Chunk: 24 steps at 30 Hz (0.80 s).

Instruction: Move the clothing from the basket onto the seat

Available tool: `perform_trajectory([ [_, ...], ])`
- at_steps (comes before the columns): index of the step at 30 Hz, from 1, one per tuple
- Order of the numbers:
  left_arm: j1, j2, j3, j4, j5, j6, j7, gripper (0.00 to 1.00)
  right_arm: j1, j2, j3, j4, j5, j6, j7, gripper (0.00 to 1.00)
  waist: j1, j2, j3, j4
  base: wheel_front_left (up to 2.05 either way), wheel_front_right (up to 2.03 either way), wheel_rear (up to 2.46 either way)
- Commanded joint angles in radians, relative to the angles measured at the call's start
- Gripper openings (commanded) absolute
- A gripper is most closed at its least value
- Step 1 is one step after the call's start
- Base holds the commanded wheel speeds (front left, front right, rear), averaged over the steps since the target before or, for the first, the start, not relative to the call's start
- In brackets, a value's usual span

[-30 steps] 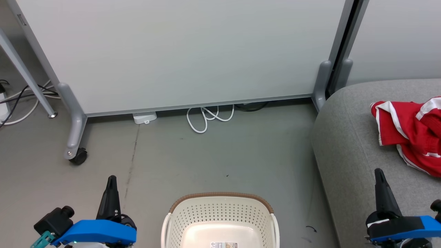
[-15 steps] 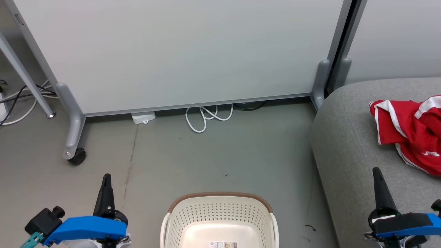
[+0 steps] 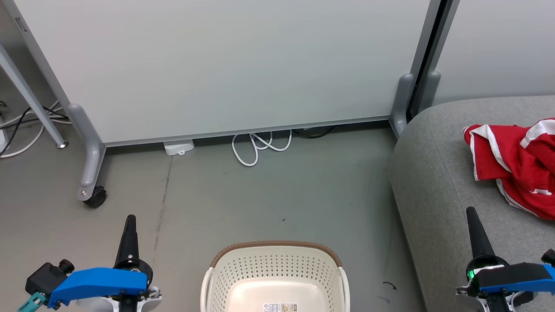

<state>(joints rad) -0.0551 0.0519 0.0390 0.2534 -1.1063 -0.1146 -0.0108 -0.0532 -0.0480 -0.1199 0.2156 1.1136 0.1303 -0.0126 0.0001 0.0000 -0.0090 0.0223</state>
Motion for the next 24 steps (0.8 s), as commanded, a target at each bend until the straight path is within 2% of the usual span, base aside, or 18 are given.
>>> perform_trajectory([
  [1, -0.026, 0.001, 0.007, -0.012, -0.020, -0.005, 0.004, 0.00, -0.022, -0.004, 0.001, -0.004, 0.021, 0.000, 0.004, 0.00, -0.0001, 0.0000, 0.000, 0.000, 0.00, 0.00, 0.00],
  [24, -0.042, 0.000, 0.039, -0.011, -0.239, -0.012, 0.060, 0.00, -0.040, -0.004, 0.003, 0.011, 0.236, 0.001, 0.061, 0.00, -0.0001, 0.0000, 0.005, -0.009, 0.00, 0.00, 0.00],
])
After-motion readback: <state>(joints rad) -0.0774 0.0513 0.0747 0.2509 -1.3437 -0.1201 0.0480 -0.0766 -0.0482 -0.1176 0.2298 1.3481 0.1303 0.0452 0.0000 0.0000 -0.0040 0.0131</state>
